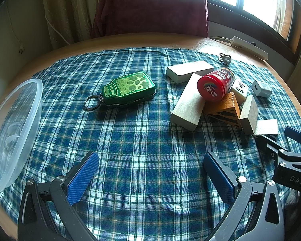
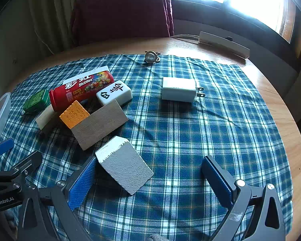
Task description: Organize rigid objects
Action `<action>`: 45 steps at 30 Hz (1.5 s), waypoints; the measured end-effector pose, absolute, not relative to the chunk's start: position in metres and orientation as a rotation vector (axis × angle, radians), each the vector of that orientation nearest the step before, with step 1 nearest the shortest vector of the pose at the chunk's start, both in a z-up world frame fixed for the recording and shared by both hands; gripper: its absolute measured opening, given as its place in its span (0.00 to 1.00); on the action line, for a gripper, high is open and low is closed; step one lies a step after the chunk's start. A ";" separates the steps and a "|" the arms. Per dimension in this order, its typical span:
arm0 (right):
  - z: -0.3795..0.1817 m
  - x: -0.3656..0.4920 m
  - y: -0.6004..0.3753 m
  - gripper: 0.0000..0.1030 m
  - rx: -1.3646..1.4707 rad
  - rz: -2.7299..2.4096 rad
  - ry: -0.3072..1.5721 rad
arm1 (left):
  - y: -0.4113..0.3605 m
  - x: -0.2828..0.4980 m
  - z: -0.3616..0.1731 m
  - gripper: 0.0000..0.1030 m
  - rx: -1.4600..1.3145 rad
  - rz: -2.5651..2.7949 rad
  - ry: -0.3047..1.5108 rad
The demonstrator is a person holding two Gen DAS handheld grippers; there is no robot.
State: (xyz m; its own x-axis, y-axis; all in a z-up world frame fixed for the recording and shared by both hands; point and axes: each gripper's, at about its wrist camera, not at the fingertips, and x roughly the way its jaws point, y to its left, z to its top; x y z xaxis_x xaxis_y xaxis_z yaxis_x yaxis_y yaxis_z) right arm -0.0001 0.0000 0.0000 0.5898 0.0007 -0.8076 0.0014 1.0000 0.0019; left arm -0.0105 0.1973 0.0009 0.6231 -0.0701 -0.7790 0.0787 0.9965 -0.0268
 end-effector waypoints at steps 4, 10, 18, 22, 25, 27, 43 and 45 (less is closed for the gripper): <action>0.000 0.000 0.000 1.00 0.002 -0.001 0.940 | 0.197 -0.011 0.001 1.00 0.011 -0.086 0.894; 0.000 0.000 0.000 1.00 0.002 0.000 0.940 | 0.197 -0.011 0.001 1.00 0.010 -0.085 0.895; 0.000 0.000 0.000 1.00 0.002 0.000 0.940 | 0.196 -0.011 0.004 1.00 0.024 -0.096 0.974; 0.000 0.000 0.000 1.00 0.003 0.000 0.940 | 0.192 -0.001 0.005 1.00 0.021 -0.092 0.955; 0.000 0.000 0.000 1.00 0.002 0.000 0.940 | 0.192 -0.002 0.005 1.00 0.019 -0.085 0.957; 0.000 0.000 0.000 1.00 0.002 0.000 0.940 | 0.190 -0.003 0.002 1.00 0.014 -0.076 0.958; 0.014 -0.014 -0.005 1.00 0.094 0.100 0.920 | 0.214 -0.006 0.016 1.00 -0.071 -0.082 0.923; 0.017 -0.017 -0.003 1.00 0.088 0.113 0.907 | 0.218 -0.004 0.023 1.00 -0.066 -0.053 0.897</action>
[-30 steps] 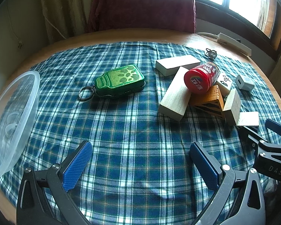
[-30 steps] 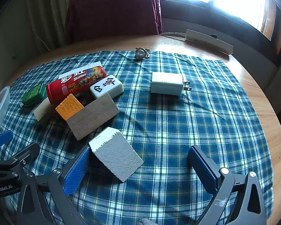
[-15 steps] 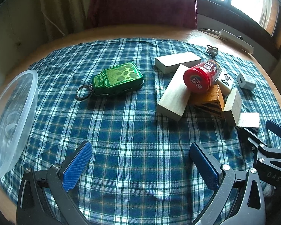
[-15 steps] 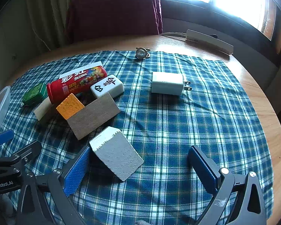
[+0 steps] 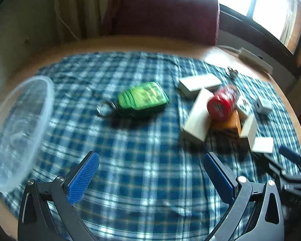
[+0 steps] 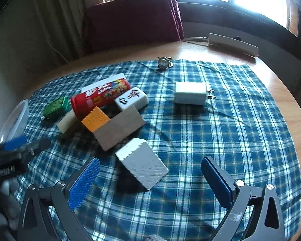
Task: Organize rigid objects
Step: 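Move the left tool to the green keychain tag and close on it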
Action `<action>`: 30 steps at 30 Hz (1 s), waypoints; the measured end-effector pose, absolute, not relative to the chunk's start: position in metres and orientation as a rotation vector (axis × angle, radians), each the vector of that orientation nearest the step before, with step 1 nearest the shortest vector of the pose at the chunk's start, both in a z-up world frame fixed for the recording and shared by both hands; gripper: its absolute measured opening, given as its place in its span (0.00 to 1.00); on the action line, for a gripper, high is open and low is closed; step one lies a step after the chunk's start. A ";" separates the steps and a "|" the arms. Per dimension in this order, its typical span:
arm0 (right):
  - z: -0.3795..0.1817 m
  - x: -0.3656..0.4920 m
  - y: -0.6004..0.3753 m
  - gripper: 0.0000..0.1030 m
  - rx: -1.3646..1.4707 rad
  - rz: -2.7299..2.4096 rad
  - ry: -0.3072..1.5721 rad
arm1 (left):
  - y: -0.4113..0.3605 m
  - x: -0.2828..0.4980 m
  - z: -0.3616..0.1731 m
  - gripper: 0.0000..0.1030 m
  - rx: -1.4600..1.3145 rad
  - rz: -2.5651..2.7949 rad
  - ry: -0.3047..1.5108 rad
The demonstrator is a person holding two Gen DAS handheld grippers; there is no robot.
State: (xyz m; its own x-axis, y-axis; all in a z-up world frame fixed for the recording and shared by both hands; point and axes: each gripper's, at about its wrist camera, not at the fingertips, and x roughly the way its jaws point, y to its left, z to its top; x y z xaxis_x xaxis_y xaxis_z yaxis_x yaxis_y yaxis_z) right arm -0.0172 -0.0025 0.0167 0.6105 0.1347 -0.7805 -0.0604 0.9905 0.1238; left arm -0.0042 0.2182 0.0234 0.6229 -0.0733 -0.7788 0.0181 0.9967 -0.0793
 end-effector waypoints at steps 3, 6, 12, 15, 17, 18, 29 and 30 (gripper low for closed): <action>0.020 -0.022 0.000 1.00 0.083 0.123 0.889 | 0.221 0.004 0.034 1.00 -0.069 -0.032 0.879; 0.022 -0.024 0.001 1.00 0.084 0.126 0.871 | 0.218 0.015 0.039 1.00 -0.057 -0.017 0.867; 0.023 -0.025 -0.003 1.00 0.103 0.129 0.866 | 0.218 0.047 0.034 1.00 -0.091 0.012 0.899; 0.023 -0.026 0.001 1.00 0.098 0.140 0.866 | 0.222 0.059 0.032 1.00 -0.098 0.040 0.902; 0.023 -0.026 0.003 1.00 0.092 0.145 0.866 | 0.224 0.066 0.030 1.00 -0.105 0.050 0.908; 0.022 -0.027 0.004 1.00 0.092 0.146 0.867 | 0.225 0.069 0.029 1.00 -0.107 0.053 0.909; 0.017 -0.019 0.000 1.00 0.098 0.148 0.889 | 0.227 0.087 0.010 1.00 -0.132 0.044 0.957; 0.017 -0.019 0.000 1.00 0.099 0.148 0.888 | 0.228 0.088 0.008 1.00 -0.134 0.041 0.962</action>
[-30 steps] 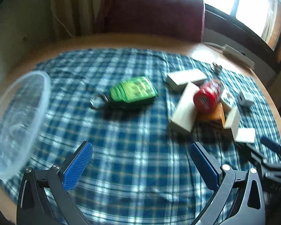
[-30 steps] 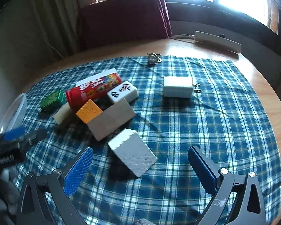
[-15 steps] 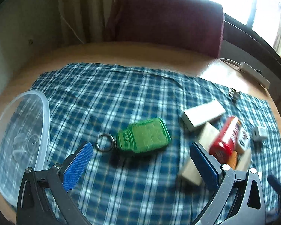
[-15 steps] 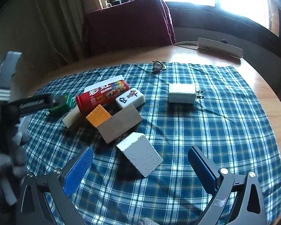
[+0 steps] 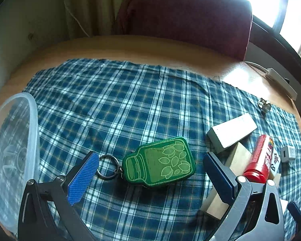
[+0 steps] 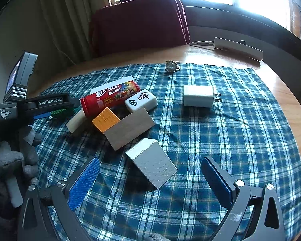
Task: Organize rigid objects
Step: 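Move the left tool to the green keychain tag and close on it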
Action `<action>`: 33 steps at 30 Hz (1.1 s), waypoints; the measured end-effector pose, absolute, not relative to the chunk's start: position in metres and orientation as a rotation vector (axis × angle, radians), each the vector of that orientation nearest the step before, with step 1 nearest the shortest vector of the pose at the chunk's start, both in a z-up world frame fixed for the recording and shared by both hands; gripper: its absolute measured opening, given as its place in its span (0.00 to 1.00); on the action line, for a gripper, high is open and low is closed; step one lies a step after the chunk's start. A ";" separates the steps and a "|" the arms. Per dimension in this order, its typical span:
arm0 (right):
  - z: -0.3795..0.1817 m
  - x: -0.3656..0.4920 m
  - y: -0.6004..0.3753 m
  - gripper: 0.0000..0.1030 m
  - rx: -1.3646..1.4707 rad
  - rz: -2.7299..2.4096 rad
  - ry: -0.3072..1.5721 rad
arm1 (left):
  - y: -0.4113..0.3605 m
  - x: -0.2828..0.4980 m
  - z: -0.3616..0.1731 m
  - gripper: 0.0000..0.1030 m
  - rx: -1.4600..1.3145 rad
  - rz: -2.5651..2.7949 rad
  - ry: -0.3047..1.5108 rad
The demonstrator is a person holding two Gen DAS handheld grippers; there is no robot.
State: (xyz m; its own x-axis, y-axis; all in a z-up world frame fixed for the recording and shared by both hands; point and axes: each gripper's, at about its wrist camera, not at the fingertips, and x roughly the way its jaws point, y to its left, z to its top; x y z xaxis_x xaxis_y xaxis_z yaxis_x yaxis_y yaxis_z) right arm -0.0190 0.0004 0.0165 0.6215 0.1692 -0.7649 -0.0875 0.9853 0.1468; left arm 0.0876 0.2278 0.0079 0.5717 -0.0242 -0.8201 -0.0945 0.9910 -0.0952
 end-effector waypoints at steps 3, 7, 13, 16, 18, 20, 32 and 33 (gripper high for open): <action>0.016 -0.018 0.000 1.00 0.104 0.150 0.892 | 0.226 0.088 0.005 0.97 -0.120 0.046 0.957; 0.017 -0.016 -0.006 1.00 0.122 0.157 0.886 | 0.227 0.086 0.008 0.78 -0.124 0.040 0.937; 0.021 -0.016 -0.014 1.00 0.150 0.159 0.856 | 0.232 0.078 0.012 0.69 -0.152 0.014 0.914; 0.023 -0.019 -0.012 0.99 0.143 0.160 0.845 | 0.235 0.074 0.014 0.69 -0.164 0.010 0.907; 0.023 -0.019 -0.010 0.98 0.135 0.163 0.839 | 0.237 0.072 0.017 0.69 -0.166 0.013 0.894; 0.024 -0.020 -0.008 0.97 0.126 0.170 0.835 | 0.239 0.070 0.020 0.69 -0.169 0.015 0.880; 0.023 -0.012 0.003 0.79 0.101 0.223 0.870 | 0.245 0.057 0.028 0.69 -0.194 -0.004 0.846; 0.021 -0.010 0.003 0.78 0.099 0.227 0.879 | 0.244 0.056 0.029 0.69 -0.195 -0.005 0.843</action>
